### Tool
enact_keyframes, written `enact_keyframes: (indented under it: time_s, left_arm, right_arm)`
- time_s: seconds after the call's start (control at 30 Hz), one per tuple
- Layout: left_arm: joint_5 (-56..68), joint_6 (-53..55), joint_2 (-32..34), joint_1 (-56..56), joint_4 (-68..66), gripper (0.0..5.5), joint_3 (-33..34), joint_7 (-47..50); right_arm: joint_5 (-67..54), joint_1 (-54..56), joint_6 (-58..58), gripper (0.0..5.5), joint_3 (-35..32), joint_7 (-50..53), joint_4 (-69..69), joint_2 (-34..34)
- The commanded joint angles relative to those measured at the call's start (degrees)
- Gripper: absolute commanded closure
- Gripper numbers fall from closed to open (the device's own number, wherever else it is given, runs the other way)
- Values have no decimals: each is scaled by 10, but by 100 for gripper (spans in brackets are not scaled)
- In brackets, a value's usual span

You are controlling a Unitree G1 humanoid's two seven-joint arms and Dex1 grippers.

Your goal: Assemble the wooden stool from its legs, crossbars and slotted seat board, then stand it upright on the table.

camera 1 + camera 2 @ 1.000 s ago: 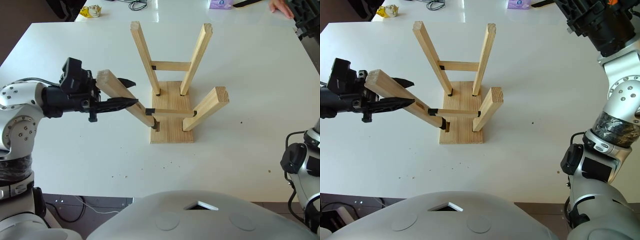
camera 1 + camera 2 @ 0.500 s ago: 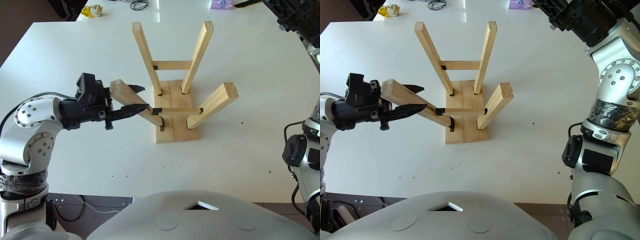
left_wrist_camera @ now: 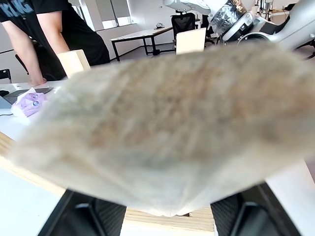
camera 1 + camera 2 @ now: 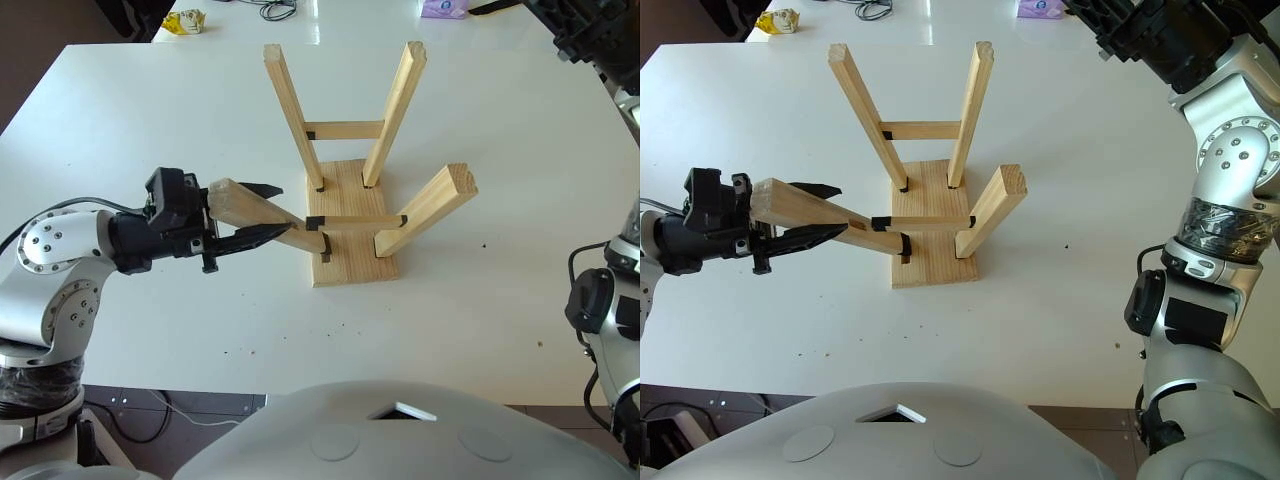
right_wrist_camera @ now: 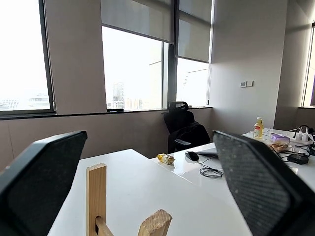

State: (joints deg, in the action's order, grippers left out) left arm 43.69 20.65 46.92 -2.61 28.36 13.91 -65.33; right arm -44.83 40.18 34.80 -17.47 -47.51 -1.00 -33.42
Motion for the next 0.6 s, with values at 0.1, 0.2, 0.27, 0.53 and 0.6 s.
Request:
enact_keyframes:
  time_s: [0.1,0.2,0.27,0.53,0.6]
  left_arm:
    - [-8,7,18,9,-7,345,-1,-8]
    - [0,8,16,12,-2,345,3,-6]
    - [5,11,15,11,7,345,5,-4]
    - [22,24,19,26,26,345,13,0]
    - [9,19,21,29,19,345,6,-6]
  right_arm:
    - [6,4,-7,82,6,0,4,-3]
    - [7,7,-10,82,7,-4,0,-3]
    - [7,7,-10,82,8,-5,-1,-4]
    - [5,3,-6,82,8,-2,3,-5]
    - [5,2,-6,82,9,-1,5,-3]
